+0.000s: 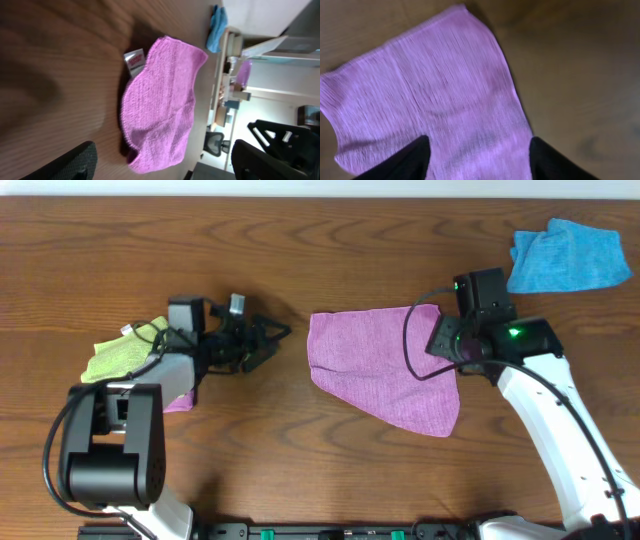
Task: Fold the cloth
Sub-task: 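Stretch the pink cloth between both grippers, pulling apart, then hold the cloth taut and raise both grippers upward together, then carry the held pink cloth forward toward the far table edge with both grippers, then lower the pink cloth's near edge onto the table, dragging it back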
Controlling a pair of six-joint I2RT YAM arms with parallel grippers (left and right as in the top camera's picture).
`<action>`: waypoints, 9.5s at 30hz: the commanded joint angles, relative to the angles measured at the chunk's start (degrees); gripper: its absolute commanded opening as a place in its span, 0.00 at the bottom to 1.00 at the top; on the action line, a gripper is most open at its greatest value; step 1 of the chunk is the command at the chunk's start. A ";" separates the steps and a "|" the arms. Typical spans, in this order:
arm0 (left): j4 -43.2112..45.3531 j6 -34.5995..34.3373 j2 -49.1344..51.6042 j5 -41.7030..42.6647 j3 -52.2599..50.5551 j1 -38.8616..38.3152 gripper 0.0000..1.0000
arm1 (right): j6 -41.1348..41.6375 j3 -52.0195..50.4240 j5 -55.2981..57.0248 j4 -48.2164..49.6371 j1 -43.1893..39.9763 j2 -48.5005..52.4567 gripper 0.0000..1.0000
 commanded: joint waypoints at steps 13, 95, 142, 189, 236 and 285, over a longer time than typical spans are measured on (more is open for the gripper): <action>-20.06 4.79 -0.90 -27.58 16.74 -9.18 0.97 | -19.50 0.24 0.42 12.94 -4.55 16.41 0.59; -6.86 6.12 8.57 -34.07 17.00 -14.95 0.05 | -23.58 1.16 -12.63 35.36 -4.39 27.15 0.01; 7.26 10.27 16.94 -46.12 26.58 -10.60 0.06 | -21.05 6.38 -3.41 64.57 -0.76 33.83 0.01; -8.31 12.28 8.41 -48.39 30.12 -10.47 0.96 | -18.45 6.67 8.09 61.66 -0.35 25.75 0.99; -21.73 7.19 7.58 -22.97 30.12 -10.82 0.96 | 17.07 6.88 -4.66 22.91 -4.63 22.91 0.99; -17.49 -4.76 19.23 -24.96 30.05 -19.61 0.96 | 21.00 -5.27 -12.57 22.69 -9.35 20.41 0.89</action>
